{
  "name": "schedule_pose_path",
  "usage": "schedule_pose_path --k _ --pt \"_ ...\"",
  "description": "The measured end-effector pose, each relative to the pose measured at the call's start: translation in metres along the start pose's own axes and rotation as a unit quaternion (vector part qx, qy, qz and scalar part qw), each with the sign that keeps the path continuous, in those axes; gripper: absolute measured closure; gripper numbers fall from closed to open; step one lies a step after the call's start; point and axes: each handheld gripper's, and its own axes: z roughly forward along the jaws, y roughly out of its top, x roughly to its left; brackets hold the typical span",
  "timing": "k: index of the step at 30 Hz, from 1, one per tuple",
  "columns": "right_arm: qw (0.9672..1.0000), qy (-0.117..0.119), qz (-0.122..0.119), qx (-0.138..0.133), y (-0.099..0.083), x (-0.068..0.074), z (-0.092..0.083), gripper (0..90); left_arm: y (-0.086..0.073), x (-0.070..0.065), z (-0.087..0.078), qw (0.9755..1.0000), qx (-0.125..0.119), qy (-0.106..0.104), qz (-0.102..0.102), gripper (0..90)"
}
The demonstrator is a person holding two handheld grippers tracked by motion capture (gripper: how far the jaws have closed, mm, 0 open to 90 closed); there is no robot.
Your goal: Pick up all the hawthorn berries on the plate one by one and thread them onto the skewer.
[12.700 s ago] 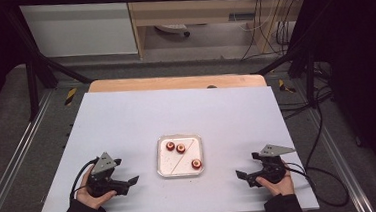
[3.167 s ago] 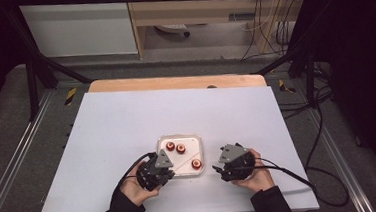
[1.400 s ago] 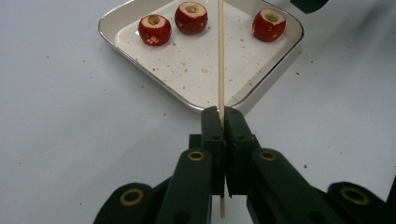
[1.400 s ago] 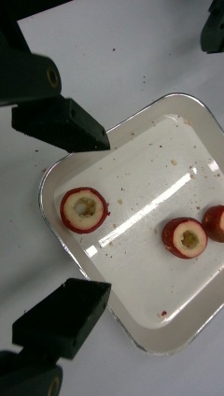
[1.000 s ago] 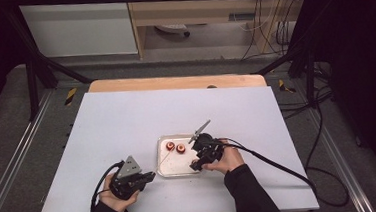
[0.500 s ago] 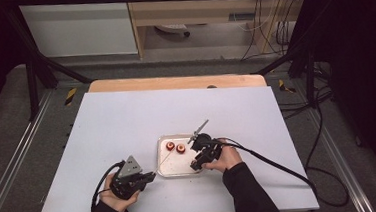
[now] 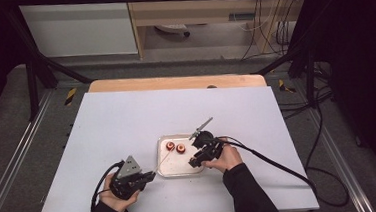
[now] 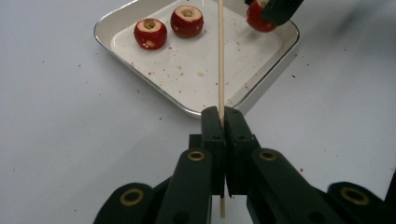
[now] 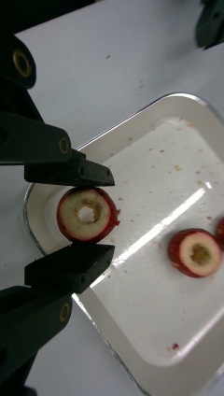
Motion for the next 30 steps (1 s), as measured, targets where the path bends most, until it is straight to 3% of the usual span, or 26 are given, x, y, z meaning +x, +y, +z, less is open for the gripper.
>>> schedule_pose_path --k 2,3,5,6,11,12,13,19,27,28,29,30 --pt "0.9999 0.001 0.006 -0.014 0.0 0.0 -0.004 60.9 0.0 0.0 -0.001 1.0 -0.003 0.002 -0.001 88.1" --pt "0.9989 0.007 0.022 -0.042 0.001 0.0 -0.011 60.9 0.0 0.0 -0.001 1.0 -0.007 0.004 -0.004 88.1" --pt "0.9971 0.007 0.035 -0.067 0.001 0.0 -0.017 61.0 0.0 0.0 -0.002 0.9999 -0.01 0.006 -0.006 88.1" --pt "0.9971 0.007 0.035 -0.067 0.001 0.0 -0.017 61.0 0.0 0.0 -0.002 0.9999 -0.013 0.007 -0.009 88.1" --pt "0.9856 0.009 0.076 -0.151 0.0 -0.003 -0.029 61.0 0.0 -0.001 -0.004 0.999 -0.029 0.017 -0.029 88.1" --pt "0.9856 0.009 0.076 -0.151 0.0 -0.003 -0.029 61.0 0.0 -0.001 -0.004 0.999 -0.029 0.017 -0.029 88.1" --pt "0.9796 0.011 0.088 -0.18 -0.001 -0.004 -0.031 61.1 0.0 0.0 -0.004 0.9985 -0.033 0.02 -0.037 88.1" --pt "0.9586 0.024 0.119 -0.258 -0.003 -0.006 -0.035 61.2 0.0 -0.001 -0.003 0.9974 -0.041 0.023 -0.054 88.1" --pt "0.9281 0.045 0.162 -0.332 -0.005 -0.006 -0.035 61.2 0.004 -0.003 0.001 0.9933 -0.065 0.033 -0.089 88.1" --pt "0.9281 0.045 0.162 -0.332 -0.005 -0.006 -0.035 61.2 0.004 -0.003 0.001 0.9933 -0.065 0.033 -0.089 88.1" --pt "0.9194 0.049 0.172 -0.35 -0.005 -0.006 -0.035 61.3 0.006 -0.006 0.002 0.9924 -0.073 0.036 -0.092 88.1" --pt "0.9154 0.053 0.178 -0.357 -0.006 -0.006 -0.034 61.3 0.007 -0.007 0.003 0.992 -0.076 0.036 -0.093 88.1"
